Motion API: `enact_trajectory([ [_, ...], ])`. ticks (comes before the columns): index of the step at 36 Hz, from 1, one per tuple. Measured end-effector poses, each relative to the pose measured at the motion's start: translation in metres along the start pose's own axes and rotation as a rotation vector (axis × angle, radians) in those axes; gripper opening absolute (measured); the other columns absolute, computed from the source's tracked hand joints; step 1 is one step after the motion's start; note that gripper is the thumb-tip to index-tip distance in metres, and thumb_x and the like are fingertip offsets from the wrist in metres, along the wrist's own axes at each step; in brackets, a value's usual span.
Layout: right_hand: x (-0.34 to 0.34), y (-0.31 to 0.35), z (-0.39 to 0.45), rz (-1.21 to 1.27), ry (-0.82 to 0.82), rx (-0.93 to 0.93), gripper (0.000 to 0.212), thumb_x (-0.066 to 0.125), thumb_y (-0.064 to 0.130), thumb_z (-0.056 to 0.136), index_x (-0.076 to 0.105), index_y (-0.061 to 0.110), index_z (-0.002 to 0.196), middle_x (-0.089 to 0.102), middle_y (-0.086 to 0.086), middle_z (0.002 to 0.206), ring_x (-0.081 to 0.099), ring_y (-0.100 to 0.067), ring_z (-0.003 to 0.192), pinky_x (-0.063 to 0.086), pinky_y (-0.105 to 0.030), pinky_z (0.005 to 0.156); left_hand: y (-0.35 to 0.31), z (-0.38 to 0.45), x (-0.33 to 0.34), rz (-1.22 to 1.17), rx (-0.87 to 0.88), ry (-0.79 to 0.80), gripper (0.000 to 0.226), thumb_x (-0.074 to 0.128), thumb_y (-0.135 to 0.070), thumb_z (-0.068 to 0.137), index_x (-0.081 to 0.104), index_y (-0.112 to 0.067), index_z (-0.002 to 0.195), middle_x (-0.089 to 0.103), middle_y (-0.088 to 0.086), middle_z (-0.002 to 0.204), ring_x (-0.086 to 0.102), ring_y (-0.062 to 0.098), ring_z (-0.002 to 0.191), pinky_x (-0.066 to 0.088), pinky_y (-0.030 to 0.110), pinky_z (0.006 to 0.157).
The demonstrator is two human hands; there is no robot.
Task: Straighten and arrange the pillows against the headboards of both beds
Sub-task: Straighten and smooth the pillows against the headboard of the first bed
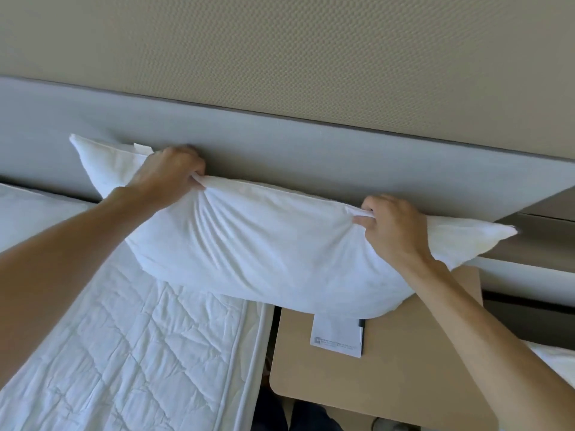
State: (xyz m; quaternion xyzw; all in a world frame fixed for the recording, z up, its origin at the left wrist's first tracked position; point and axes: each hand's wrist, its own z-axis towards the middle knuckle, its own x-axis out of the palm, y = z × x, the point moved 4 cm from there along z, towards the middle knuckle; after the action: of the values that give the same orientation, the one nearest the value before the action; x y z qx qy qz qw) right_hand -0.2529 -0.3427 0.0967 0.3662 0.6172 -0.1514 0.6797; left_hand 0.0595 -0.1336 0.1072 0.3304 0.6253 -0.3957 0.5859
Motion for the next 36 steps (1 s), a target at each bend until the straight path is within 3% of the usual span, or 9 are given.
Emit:
enact_trajectory([
  [9,-0.022,-0.005,0.005,-0.019,-0.148,0.067,0.017,0.069,0.024,0.088,0.059,0.020,0.076,0.051,0.008,0.077,0.055,-0.029,0.077,0.032,-0.031,0.062,0.000,-0.005,-0.016,-0.057,-0.007,-0.295,0.014,0.078,-0.016,0.074,0.068,-0.006,0.070,0.063,0.011,0.076,0.061,0.036,0.075,0.047,0.037,0.059],
  [15,-0.002,-0.008,0.000,-0.061,-0.007,0.107,0.019,0.065,0.028,0.091,0.056,0.019,0.077,0.059,0.001,0.078,0.050,-0.028,0.073,0.034,-0.031,0.057,0.021,-0.018,-0.002,-0.072,0.006,-0.161,0.016,0.076,-0.021,0.078,0.073,-0.010,0.090,0.070,0.008,0.093,0.062,0.032,0.095,0.049,0.038,0.081],
  [17,0.002,-0.001,0.005,-0.074,0.108,0.105,0.014,0.062,0.031,0.091,0.059,0.018,0.094,0.065,-0.003,0.096,0.056,-0.030,0.090,0.043,-0.035,0.066,0.039,-0.022,-0.006,0.011,-0.032,-0.183,0.025,0.077,-0.028,0.076,0.073,-0.015,0.097,0.070,0.003,0.103,0.060,0.028,0.104,0.042,0.039,0.093],
  [20,0.012,0.032,0.017,-0.122,0.318,0.002,0.049,0.063,0.033,0.088,0.048,0.016,0.131,0.055,-0.007,0.133,0.047,-0.029,0.127,0.045,-0.042,0.096,0.066,-0.023,-0.015,0.125,-0.086,-0.190,0.032,0.076,-0.034,0.076,0.073,-0.019,0.104,0.069,0.002,0.113,0.059,0.026,0.113,0.033,0.042,0.103],
  [22,0.019,0.070,0.025,-0.108,0.385,-0.111,0.058,0.060,0.039,0.087,0.042,0.018,0.138,0.049,-0.006,0.140,0.042,-0.027,0.132,0.040,-0.041,0.105,0.079,-0.021,-0.020,0.123,-0.114,-0.164,0.030,0.074,-0.035,0.078,0.072,-0.020,0.105,0.068,0.000,0.113,0.057,0.023,0.115,0.031,0.041,0.103],
  [26,0.039,0.149,0.045,-0.040,0.344,-0.296,0.050,0.055,0.049,0.089,0.048,0.021,0.129,0.056,0.000,0.131,0.049,-0.023,0.125,0.044,-0.042,0.100,0.095,-0.019,-0.027,0.100,-0.178,-0.157,0.022,0.070,-0.035,0.080,0.072,-0.025,0.100,0.069,-0.005,0.107,0.058,0.017,0.111,0.030,0.039,0.100],
  [28,0.048,0.179,0.053,-0.045,0.309,-0.335,0.039,0.052,0.050,0.092,0.051,0.021,0.117,0.060,0.001,0.123,0.054,-0.024,0.118,0.048,-0.040,0.088,0.105,-0.022,-0.028,0.148,-0.241,-0.136,0.022,0.069,-0.041,0.080,0.071,-0.030,0.098,0.067,-0.008,0.106,0.057,0.014,0.110,0.028,0.039,0.101],
  [31,0.056,0.200,0.059,-0.092,0.218,-0.362,0.028,0.048,0.045,0.098,0.043,0.020,0.087,0.065,0.000,0.103,0.061,-0.029,0.102,0.037,-0.035,0.068,0.120,-0.028,-0.026,0.142,-0.308,-0.063,0.023,0.069,-0.046,0.081,0.070,-0.032,0.100,0.066,-0.010,0.109,0.057,0.014,0.109,0.028,0.039,0.100],
  [36,0.043,0.200,0.064,-0.141,0.040,-0.355,0.033,0.057,0.040,0.095,0.046,0.020,0.072,0.069,-0.004,0.078,0.065,-0.035,0.082,0.034,-0.033,0.060,0.123,-0.036,-0.043,0.254,-0.192,-0.146,0.010,0.068,-0.026,0.087,0.071,-0.025,0.078,0.069,-0.006,0.081,0.066,0.027,0.079,0.035,0.036,0.091],
])
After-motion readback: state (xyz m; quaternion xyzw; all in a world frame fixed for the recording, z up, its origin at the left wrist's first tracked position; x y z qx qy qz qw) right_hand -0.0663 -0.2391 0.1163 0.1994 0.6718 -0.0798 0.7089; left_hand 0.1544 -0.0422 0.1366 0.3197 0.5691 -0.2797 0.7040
